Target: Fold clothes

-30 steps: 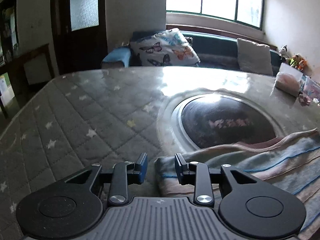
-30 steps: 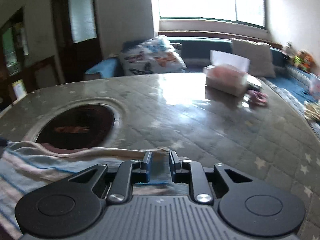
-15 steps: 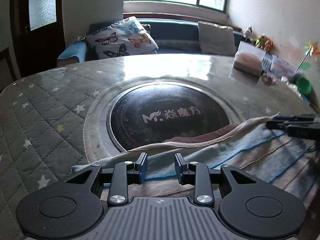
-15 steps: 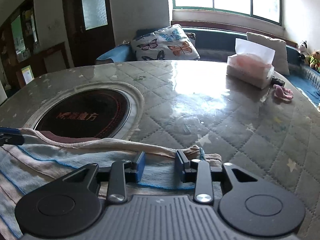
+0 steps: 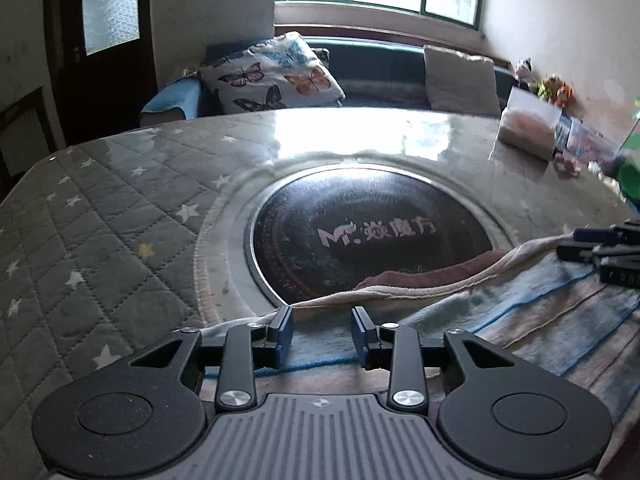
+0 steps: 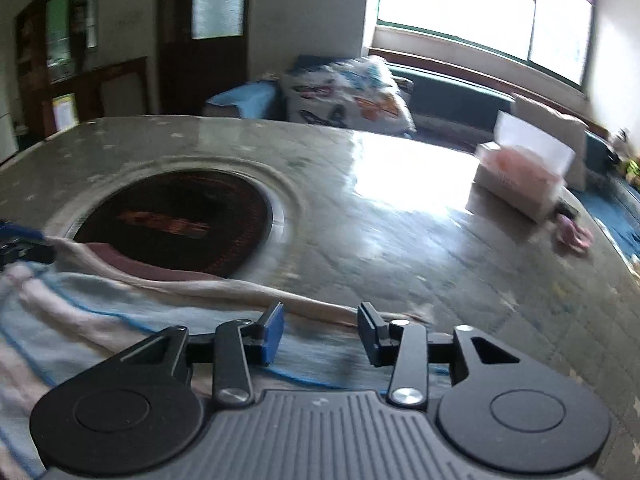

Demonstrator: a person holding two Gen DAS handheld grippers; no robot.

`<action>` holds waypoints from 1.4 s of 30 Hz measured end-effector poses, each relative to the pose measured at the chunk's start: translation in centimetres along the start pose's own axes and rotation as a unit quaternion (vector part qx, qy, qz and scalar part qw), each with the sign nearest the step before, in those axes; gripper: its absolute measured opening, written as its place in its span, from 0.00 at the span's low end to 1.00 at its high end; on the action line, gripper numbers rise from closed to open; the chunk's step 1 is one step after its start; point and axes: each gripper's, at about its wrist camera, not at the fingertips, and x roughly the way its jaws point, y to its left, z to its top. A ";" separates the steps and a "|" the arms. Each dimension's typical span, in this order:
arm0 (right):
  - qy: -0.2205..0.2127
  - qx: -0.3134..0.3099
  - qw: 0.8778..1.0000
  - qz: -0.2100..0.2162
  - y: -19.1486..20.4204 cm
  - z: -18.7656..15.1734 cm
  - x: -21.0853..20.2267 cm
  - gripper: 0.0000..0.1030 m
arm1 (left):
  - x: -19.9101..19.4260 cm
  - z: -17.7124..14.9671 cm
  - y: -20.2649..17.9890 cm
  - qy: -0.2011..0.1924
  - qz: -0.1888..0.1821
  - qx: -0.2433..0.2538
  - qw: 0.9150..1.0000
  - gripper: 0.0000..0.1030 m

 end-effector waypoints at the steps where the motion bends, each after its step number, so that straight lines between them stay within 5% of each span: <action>1: -0.003 -0.006 1.000 0.007 0.6 0.1 -0.3 0.46 | -0.6 0.0 0.3 -0.005 0.001 -0.006 1.000 0.42; 7: -0.003 -0.058 0.996 0.067 6.1 0.3 -0.7 0.53 | -4.2 -1.4 2.5 -0.015 0.015 -0.045 0.999 0.53; 12: 0.006 -0.085 0.994 0.069 9.5 -0.1 0.4 0.53 | -6.3 -3.3 3.9 -0.009 0.027 -0.066 0.997 0.56; 31: 0.028 -0.133 0.986 0.092 11.6 -6.7 -8.8 0.59 | -8.6 -7.1 4.3 0.014 0.003 -0.094 0.995 0.62; 42: 0.007 -0.188 0.972 0.139 14.2 -5.9 -11.2 0.59 | -8.8 -7.7 4.4 0.019 -0.014 -0.110 0.994 0.60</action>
